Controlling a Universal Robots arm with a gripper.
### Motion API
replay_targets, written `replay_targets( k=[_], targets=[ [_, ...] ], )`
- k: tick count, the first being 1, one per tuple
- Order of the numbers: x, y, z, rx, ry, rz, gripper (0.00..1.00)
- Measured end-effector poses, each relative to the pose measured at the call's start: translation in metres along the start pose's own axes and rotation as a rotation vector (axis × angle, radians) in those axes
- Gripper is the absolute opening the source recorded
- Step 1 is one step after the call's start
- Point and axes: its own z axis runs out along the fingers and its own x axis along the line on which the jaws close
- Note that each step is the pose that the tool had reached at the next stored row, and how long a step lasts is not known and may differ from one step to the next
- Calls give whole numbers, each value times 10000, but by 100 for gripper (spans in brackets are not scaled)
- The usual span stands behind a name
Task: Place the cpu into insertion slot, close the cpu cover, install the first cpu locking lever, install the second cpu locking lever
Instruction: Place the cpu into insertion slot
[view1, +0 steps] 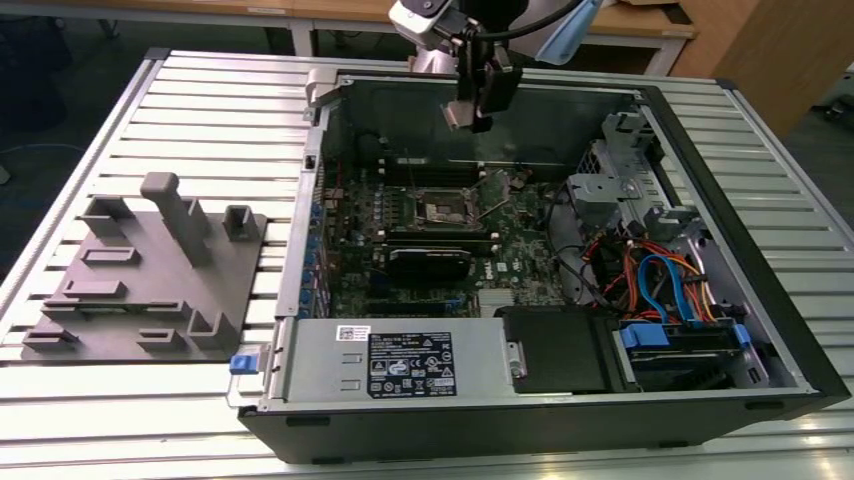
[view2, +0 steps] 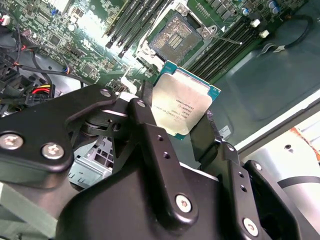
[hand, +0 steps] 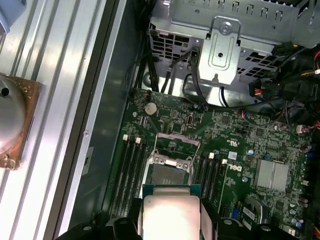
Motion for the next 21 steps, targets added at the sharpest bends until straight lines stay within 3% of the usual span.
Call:
replay_targets(
  k=[14,21],
  targets=[
    [1,0,11,-5,3,28,54],
    [3,-10,95,-20,-61,808,54]
  ],
)
